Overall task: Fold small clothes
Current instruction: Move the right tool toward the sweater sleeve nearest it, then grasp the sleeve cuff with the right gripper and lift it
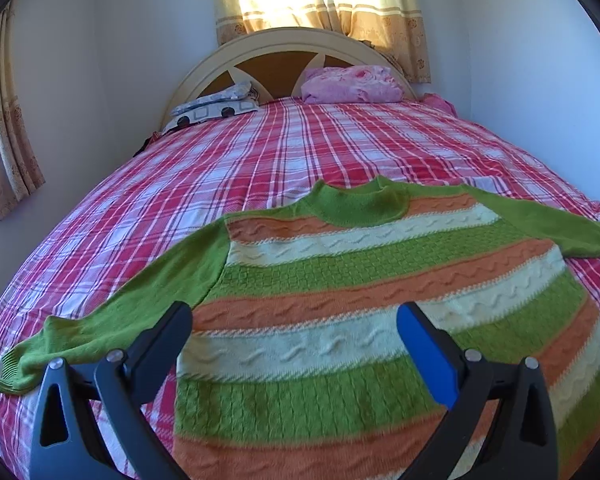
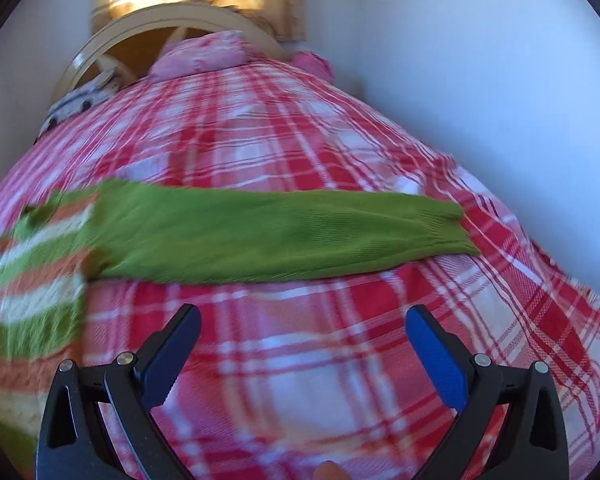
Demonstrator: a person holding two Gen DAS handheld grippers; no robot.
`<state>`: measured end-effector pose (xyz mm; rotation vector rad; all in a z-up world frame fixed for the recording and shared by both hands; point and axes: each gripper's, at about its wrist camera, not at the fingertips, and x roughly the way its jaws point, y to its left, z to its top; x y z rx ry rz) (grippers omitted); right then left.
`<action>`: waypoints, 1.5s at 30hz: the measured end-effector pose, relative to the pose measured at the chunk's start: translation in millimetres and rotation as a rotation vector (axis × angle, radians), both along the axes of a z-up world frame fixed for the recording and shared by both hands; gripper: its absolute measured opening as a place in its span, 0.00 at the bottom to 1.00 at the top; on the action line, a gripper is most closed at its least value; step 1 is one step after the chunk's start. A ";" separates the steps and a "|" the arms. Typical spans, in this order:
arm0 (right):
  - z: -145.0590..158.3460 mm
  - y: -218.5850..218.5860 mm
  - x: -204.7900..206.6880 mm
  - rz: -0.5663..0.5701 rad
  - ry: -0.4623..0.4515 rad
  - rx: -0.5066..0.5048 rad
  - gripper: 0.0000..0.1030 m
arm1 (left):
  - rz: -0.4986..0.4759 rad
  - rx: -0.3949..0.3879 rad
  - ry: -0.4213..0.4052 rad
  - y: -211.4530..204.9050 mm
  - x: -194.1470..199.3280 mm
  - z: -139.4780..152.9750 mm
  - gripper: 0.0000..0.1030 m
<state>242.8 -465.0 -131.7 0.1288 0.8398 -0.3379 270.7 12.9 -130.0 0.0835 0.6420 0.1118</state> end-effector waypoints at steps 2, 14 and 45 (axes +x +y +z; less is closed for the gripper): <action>0.4 -21.6 -1.2 -0.039 -0.015 0.047 0.99 | 0.020 -0.009 -0.002 3.2 4.7 -1.3 1.00; -20.6 -128.5 -2.9 -0.246 -0.090 0.404 0.70 | 0.032 -0.016 0.024 3.7 16.8 -15.7 1.00; 59.8 -92.0 50.4 -0.137 -0.255 0.321 0.06 | -0.029 -0.033 0.047 -2.4 -6.8 -13.2 1.00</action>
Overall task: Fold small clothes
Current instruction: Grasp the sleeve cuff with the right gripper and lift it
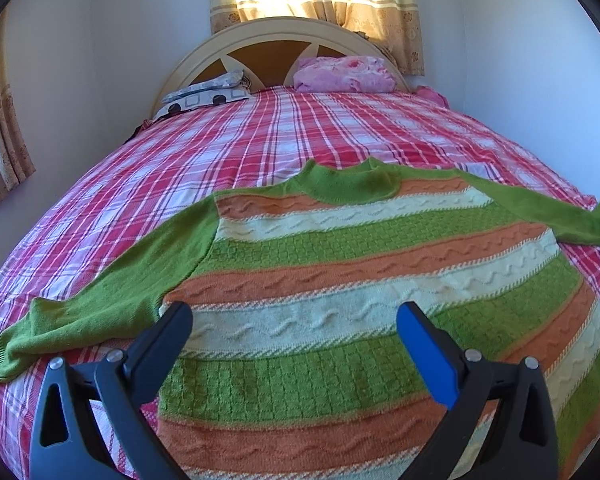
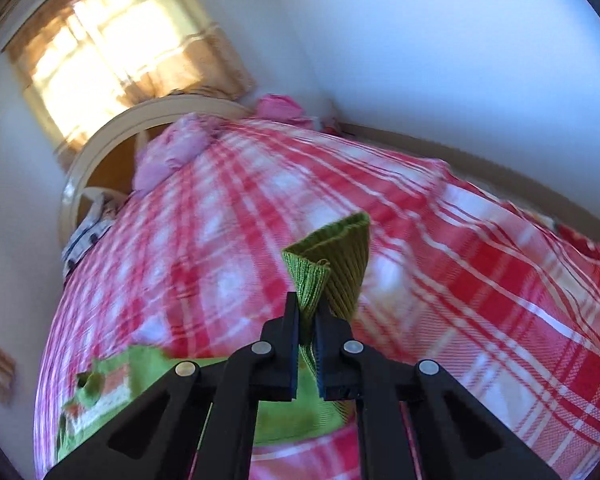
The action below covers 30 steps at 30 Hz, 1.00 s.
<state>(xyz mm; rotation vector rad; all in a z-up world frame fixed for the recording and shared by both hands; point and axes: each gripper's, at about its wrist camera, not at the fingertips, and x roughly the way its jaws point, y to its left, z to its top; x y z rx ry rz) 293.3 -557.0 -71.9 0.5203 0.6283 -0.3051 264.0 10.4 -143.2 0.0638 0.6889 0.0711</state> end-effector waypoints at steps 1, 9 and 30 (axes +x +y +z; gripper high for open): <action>5.1 9.3 3.4 0.021 -0.008 -0.006 0.06 | -0.002 0.002 0.004 0.3 0.1 -0.3 1.00; 39.8 94.5 26.2 0.199 -0.060 -0.049 0.05 | -0.006 -0.002 0.018 7.7 -4.9 -0.6 1.00; 46.4 324.6 48.1 0.609 -0.089 -0.107 0.05 | 0.035 -0.055 0.030 43.7 -15.8 -1.6 1.00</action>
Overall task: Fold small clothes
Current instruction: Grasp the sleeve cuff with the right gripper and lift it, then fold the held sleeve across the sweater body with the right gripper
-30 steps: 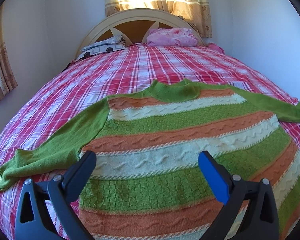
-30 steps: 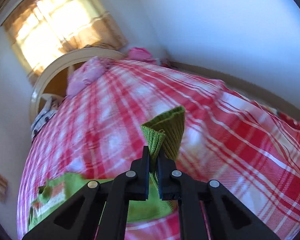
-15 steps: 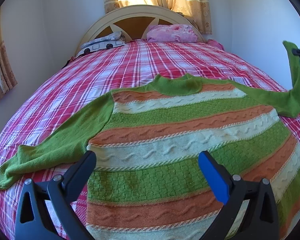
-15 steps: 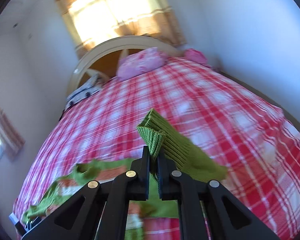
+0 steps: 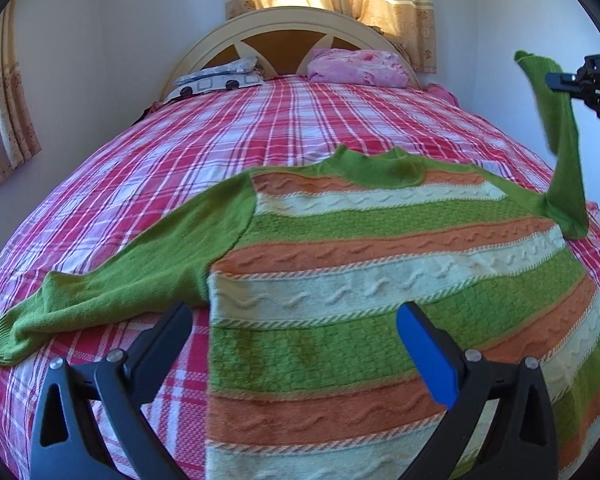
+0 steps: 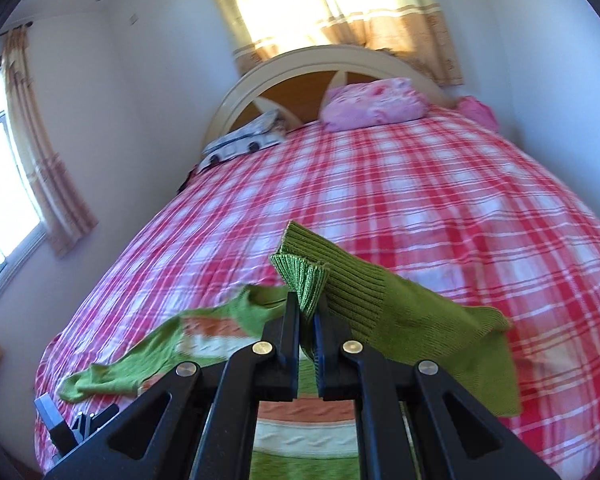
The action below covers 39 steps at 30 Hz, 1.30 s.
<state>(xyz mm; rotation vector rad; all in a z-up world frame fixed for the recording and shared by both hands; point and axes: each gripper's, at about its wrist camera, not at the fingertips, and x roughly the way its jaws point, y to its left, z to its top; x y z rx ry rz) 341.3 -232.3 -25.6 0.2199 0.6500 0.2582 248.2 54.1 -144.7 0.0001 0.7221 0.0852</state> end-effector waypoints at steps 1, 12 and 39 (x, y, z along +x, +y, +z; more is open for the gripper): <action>-4.0 11.2 0.5 0.015 0.004 0.003 0.05 | 0.006 -0.021 0.000 5.1 -1.1 0.8 1.00; -78.1 125.7 -6.7 0.189 0.106 0.034 0.05 | 0.077 -0.066 -0.005 43.3 -12.7 1.1 1.00; -141.7 33.0 -102.2 0.161 0.141 -0.197 0.55 | -0.126 -0.203 0.161 -22.1 70.0 -21.0 0.49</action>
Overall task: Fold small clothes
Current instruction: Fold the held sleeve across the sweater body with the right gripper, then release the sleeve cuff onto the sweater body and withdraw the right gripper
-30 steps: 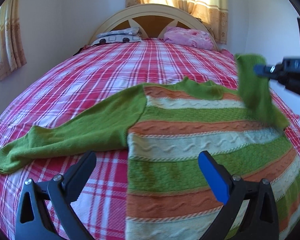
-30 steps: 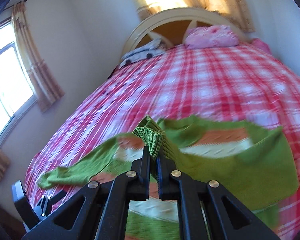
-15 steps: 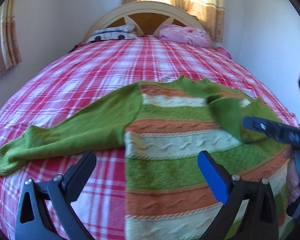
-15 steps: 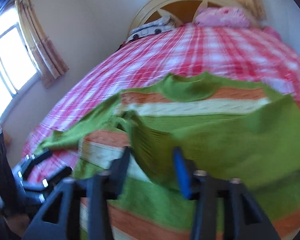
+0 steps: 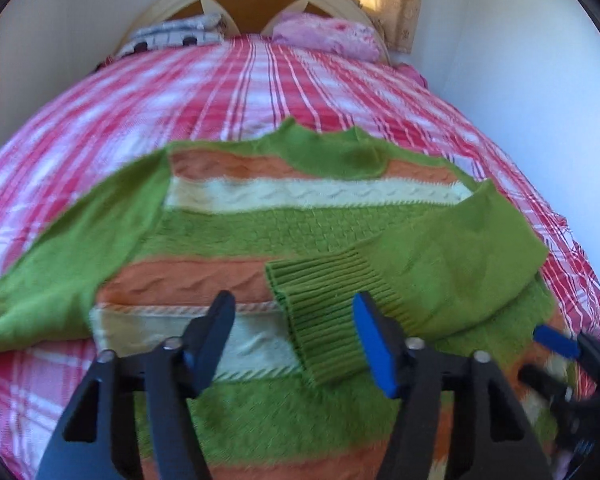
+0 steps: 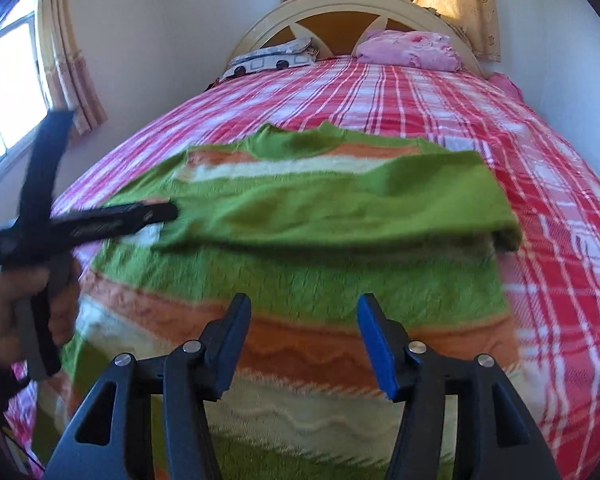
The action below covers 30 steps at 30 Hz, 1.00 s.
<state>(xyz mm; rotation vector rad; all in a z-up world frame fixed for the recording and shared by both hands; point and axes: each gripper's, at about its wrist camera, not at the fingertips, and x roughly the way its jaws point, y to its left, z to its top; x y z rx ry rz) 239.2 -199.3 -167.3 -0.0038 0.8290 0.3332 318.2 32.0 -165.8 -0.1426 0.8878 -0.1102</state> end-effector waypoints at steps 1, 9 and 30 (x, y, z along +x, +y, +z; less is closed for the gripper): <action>-4.0 2.6 -3.0 0.006 0.003 -0.006 0.55 | -0.004 -0.020 0.010 -1.4 2.4 -3.8 0.39; -13.3 8.5 -17.0 0.034 -0.031 -0.022 0.59 | -0.051 -0.096 -0.049 -0.3 -1.3 16.7 0.07; -13.3 11.9 -17.3 0.057 -0.005 -0.052 0.65 | 0.110 -0.070 -0.064 65.9 -7.8 2.8 0.07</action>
